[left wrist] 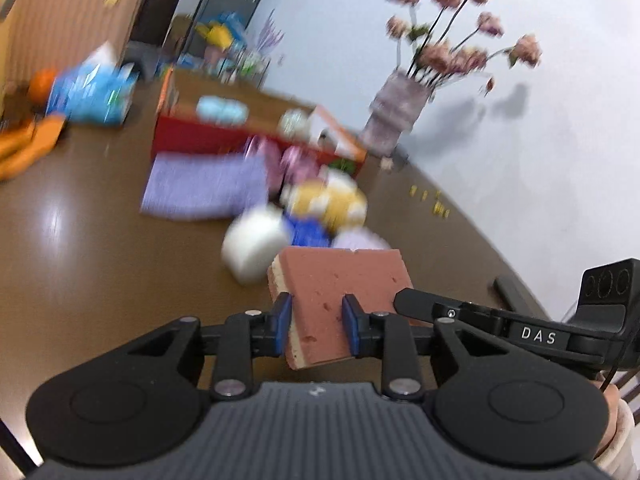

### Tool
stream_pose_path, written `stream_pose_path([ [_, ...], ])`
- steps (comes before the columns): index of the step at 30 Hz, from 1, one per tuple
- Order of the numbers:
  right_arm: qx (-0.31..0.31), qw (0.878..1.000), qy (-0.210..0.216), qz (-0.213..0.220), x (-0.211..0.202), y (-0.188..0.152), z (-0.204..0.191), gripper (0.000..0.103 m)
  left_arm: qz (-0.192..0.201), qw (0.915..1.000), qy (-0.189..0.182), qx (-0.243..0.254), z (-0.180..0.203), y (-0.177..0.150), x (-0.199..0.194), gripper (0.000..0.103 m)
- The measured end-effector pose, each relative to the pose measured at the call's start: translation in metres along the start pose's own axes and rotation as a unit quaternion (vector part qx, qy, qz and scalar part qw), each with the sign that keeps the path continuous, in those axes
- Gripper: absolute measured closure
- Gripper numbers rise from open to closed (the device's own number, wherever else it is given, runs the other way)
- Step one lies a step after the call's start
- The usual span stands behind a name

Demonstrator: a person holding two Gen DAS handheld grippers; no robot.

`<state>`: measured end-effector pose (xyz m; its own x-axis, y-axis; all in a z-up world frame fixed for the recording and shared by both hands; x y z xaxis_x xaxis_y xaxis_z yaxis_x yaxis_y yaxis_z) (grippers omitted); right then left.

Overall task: Organize soft objects
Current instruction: 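Carry the pink sponge with the left tool into the cardboard box, then open the left tool to release the sponge in the box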

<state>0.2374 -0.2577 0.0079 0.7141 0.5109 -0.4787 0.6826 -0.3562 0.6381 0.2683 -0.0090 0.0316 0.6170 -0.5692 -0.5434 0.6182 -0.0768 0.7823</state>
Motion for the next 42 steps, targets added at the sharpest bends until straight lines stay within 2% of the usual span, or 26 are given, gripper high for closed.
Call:
stream_pose_path([
  [4,-0.037,0.998,-0.002,0.043,0.007,0.059,-0.017,0.081,0.033,0.9992,0.000,0.023,-0.004,0.062,0.014,0.076],
  [7,-0.067,0.996,-0.009,0.058,0.031,0.111,-0.029,0.081,0.044,0.9987,0.012,0.024,-0.020,0.116,0.035,0.076],
  [11,-0.063,0.997,-0.003,0.039,0.084,0.182,-0.033,0.081,0.047,0.9975,0.049,0.018,-0.051,0.181,0.069,0.076],
  [15,-0.035,0.999,-0.006,0.004,0.147,0.231,-0.022,0.081,0.017,0.9973,0.071,-0.012,-0.093,0.217,0.116,0.076],
  [19,-0.014,0.999,-0.034,-0.031,0.216,0.248,-0.005,0.081,-0.021,0.9944,0.099,-0.031,-0.132,0.222,0.162,0.076],
  [23,0.003,0.995,-0.065,-0.080,0.272,0.238,0.013,0.081,-0.072,0.9879,0.129,-0.048,-0.162,0.205,0.202,0.077],
  [27,0.006,0.989,-0.078,-0.125,0.306,0.225,0.024,0.078,-0.107,0.9833,0.139,-0.047,-0.183,0.186,0.218,0.077],
  [29,-0.004,0.986,-0.087,-0.142,0.315,0.218,0.025,0.077,-0.103,0.9829,0.151,-0.026,-0.182,0.185,0.216,0.077],
  [33,-0.018,0.984,-0.093,-0.149,0.318,0.212,0.021,0.075,-0.105,0.9809,0.164,0.002,-0.173,0.187,0.208,0.071],
  [38,-0.045,0.986,-0.102,-0.123,0.290,0.222,0.013,0.072,-0.090,0.9786,0.184,0.019,-0.160,0.199,0.189,0.066],
  [39,-0.050,0.987,-0.103,-0.113,0.280,0.227,0.010,0.071,-0.085,0.9788,0.185,0.021,-0.156,0.202,0.182,0.062],
  [40,-0.056,0.988,-0.104,-0.103,0.269,0.231,0.008,0.070,-0.081,0.9792,0.185,0.022,-0.153,0.205,0.176,0.053],
  [42,-0.076,0.990,-0.099,-0.069,0.241,0.241,0.001,0.057,-0.067,0.9791,0.190,0.031,-0.144,0.209,0.158,0.043],
])
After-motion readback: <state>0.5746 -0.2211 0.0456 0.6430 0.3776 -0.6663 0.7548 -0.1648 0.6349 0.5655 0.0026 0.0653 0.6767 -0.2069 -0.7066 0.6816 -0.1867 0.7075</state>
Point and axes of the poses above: each gripper's, at about its wrist camera, not at the fingertips, and x roughly the way its jaws point, z to its right, y to its top, the point moved 2 cm from there along x, roughly the way its jaws point, and after that the axes turned 9 degrees about x, right-handed, at the moved point
